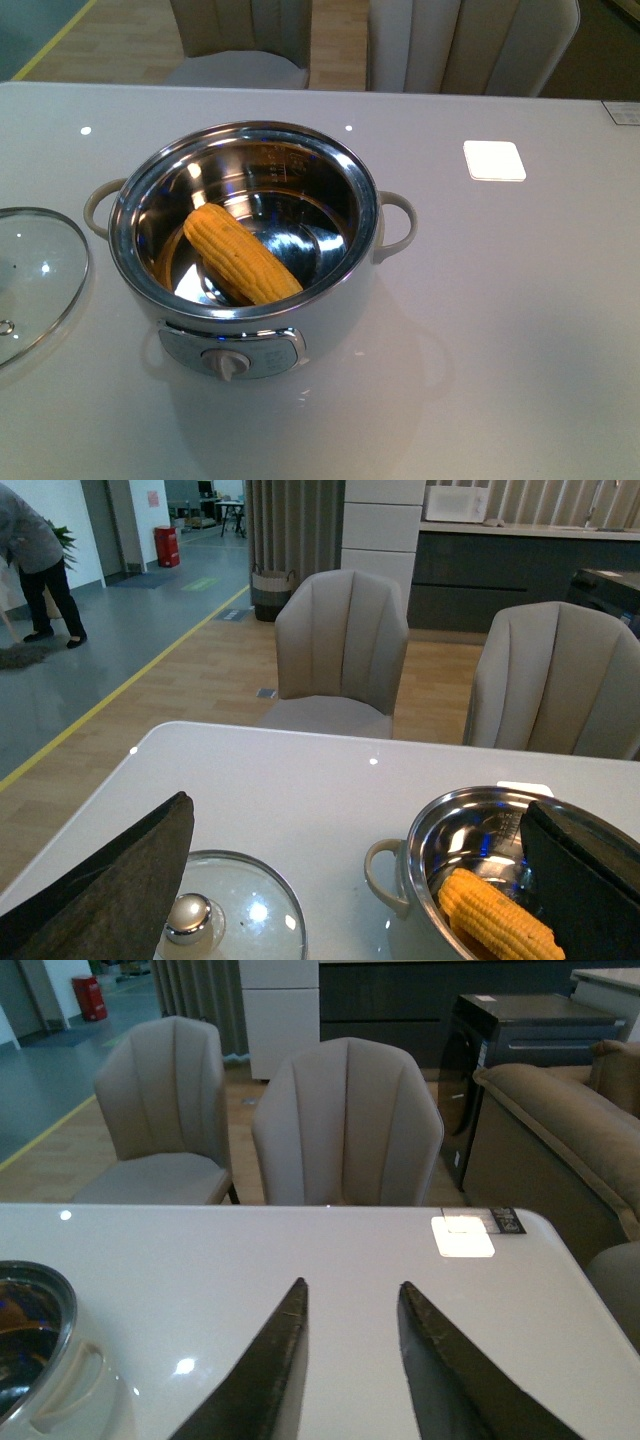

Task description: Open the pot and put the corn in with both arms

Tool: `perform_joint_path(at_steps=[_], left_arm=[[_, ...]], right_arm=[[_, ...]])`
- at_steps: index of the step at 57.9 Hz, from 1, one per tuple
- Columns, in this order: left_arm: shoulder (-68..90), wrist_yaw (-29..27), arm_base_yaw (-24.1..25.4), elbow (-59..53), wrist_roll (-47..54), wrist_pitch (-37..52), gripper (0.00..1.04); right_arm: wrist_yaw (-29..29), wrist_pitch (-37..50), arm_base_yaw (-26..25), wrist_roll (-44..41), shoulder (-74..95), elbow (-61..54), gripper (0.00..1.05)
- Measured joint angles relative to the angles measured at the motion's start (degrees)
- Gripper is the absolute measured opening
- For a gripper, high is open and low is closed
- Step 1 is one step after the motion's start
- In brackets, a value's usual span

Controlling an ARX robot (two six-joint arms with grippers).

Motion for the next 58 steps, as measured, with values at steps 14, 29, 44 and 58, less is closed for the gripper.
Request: perform_joint_path(at_steps=[14,29,44,58], left_arm=[[0.00,0.00,0.00,0.00,0.00,0.02,0.98],[0.00,0.00,0.00,0.00,0.00,0.00,0.98],[0.00,0.00,0.00,0.00,0.00,0.00,0.98],[0.00,0.00,0.00,0.00,0.00,0.00,0.98]], right_arm=[[0.52,-2.19,1.62,0.09,-4.96,-2.64,0.02],[0.52,-4.94,1.66,0.09,-9.40,-4.28,0.02],[0.55,-6.58,1.73,0.22,-13.66,-5.22,0.02],[0.55,-17.31,1.77,0.26,-24.00,-5.22,0.02]])
